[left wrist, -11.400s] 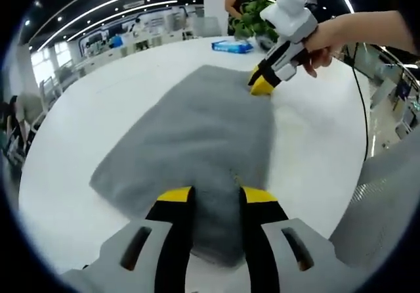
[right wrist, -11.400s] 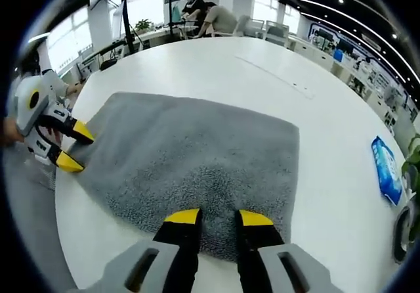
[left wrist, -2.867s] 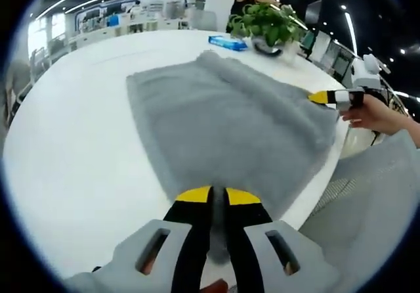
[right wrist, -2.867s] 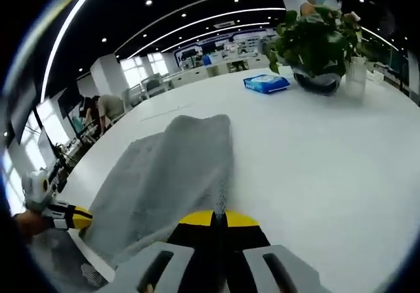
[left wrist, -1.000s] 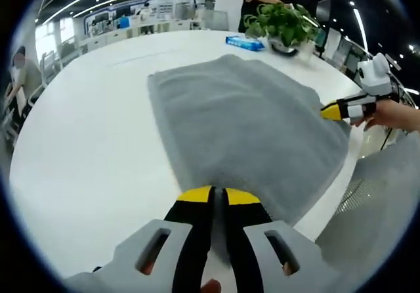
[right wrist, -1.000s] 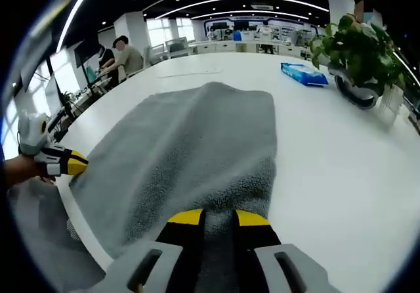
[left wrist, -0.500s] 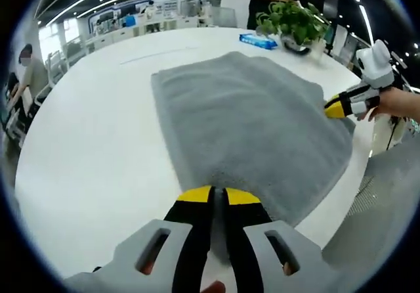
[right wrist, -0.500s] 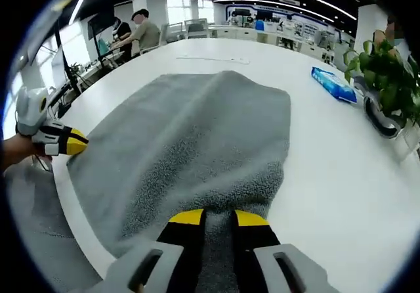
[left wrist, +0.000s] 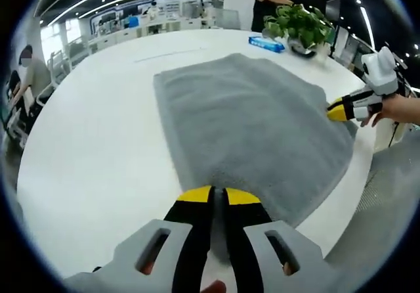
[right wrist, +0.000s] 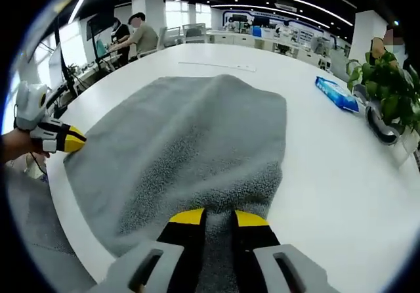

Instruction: Open the folded towel by lifting each exposed corner and separating the folded layers until the towel lies flat within the target outline without major curled edges

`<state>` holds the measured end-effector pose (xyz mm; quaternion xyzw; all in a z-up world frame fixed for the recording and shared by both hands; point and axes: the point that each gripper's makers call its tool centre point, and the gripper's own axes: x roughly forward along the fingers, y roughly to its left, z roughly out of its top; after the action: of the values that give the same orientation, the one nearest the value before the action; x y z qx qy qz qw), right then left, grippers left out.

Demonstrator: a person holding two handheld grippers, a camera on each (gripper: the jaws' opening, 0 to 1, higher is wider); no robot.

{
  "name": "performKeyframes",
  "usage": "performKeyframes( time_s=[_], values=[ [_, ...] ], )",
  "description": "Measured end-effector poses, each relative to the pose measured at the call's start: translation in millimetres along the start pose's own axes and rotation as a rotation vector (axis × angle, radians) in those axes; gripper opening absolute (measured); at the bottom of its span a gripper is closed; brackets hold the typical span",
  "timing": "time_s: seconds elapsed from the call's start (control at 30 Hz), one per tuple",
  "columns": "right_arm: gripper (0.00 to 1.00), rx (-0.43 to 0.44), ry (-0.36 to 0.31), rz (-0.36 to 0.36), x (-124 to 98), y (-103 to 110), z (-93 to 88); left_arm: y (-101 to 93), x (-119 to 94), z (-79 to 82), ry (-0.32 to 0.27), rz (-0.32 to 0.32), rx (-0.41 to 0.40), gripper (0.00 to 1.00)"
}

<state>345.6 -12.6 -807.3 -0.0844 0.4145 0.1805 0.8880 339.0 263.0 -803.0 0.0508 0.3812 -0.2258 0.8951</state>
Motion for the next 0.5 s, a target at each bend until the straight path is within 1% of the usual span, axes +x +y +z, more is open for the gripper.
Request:
performKeyframes(
  time_s=[0.2,0.3,0.4,0.5],
  values=[
    [0.12,-0.007,-0.012,-0.023,-0.3,10.4,-0.1,9.5,-3.2,-0.7,-0.016,-0.005,0.01,0.06],
    [0.12,0.0,-0.017,-0.029,0.6,11.8,0.9,13.6,-4.6,-1.0,-0.028,-0.008,0.01,0.06],
    [0.12,0.001,-0.02,-0.027,1.5,13.4,2.1,16.5,-5.8,-1.4,-0.034,-0.005,-0.005,0.06],
    [0.12,0.005,-0.025,-0.023,3.3,16.0,4.3,18.8,-5.8,-0.8,-0.035,0.003,-0.003,0.06]
  ],
)
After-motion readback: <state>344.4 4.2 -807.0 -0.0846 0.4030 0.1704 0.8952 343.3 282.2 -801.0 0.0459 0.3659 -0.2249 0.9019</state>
